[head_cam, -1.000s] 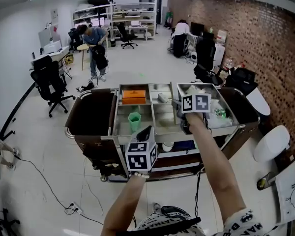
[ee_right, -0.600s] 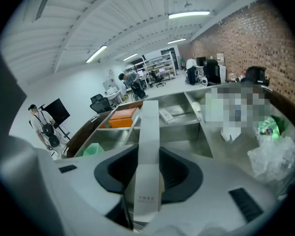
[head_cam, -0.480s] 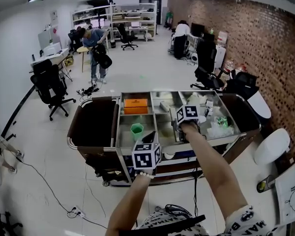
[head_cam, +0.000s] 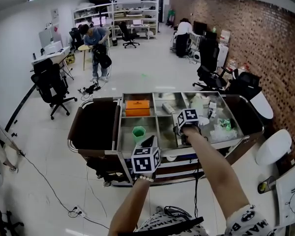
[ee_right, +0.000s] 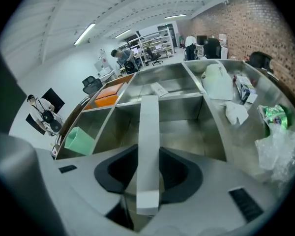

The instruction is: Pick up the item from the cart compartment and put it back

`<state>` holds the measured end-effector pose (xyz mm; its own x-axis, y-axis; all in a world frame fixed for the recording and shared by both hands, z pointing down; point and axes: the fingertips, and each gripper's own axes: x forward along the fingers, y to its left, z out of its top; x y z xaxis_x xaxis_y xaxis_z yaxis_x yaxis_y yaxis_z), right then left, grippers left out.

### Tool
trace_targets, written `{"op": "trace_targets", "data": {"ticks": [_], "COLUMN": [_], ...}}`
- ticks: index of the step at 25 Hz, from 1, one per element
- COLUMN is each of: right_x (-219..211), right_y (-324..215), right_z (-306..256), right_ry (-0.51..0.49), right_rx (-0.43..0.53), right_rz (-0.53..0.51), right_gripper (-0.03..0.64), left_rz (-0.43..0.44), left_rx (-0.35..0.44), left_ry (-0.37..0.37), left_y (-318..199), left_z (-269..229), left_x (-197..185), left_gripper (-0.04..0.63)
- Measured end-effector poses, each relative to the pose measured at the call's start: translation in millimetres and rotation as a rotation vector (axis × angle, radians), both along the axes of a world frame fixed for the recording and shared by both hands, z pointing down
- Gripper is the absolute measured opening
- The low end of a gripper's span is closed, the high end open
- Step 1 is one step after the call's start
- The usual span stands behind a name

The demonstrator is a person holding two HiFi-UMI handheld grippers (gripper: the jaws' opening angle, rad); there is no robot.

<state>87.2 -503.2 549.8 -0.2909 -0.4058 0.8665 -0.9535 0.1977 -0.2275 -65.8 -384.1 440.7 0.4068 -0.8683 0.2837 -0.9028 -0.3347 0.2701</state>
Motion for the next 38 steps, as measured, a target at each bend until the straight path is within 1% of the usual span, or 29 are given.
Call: {"op": "trace_targets", "data": {"ticks": [5, 12, 15, 24, 34, 35, 36, 38], "right_x": [-1.6, 4.4, 6.1, 6.8, 8.3, 9.5, 10.4, 10.9], "right_y": [6.5, 8.4, 7.2, 10.9, 10.1, 9.8, 9.1, 6.5], "right_z": [1.8, 17.7, 20.8, 41.4, 50.9, 49.7, 47.4, 39.6], "right_ry": [0.016, 0.066, 0.090, 0.136, 0.190, 0.193, 0.193, 0.173], "right_rx": [-0.017, -0.092, -0.132, -0.196, -0.200, -0.196, -0.189, -0.165], "right_rz": [-0.019, -0.013, -0.029, -0.054, -0.088, -0.089, -0.089, -0.094], "right_gripper": [0.144, 0.144, 0.144, 0.144, 0.154, 0.162, 0.174, 0.175], "left_rz": [0.012, 0.022, 0.022, 0.025, 0.016, 0.015, 0.013, 0.007], "left_rx": [0.003, -0.002, -0.003, 0.005, 0.009, 0.009, 0.010, 0.013], "left_ry": [0.013, 0.023, 0.027, 0.050, 0.055, 0.054, 0.054, 0.057], "left_y": [-3.3, -2.2, -3.0, -2.3, -0.4, 0.2, 0.9, 3.2], "left_z": [-1.7, 1.8, 2.7, 0.4, -0.3, -0.5, -0.6, -0.7], "left_x": [5.4, 8.4, 7.0, 10.9, 8.9, 8.3, 7.3, 4.8], "left_gripper": [0.006, 0.006, 0.006, 0.006, 0.006, 0.006, 0.006, 0.006]}}
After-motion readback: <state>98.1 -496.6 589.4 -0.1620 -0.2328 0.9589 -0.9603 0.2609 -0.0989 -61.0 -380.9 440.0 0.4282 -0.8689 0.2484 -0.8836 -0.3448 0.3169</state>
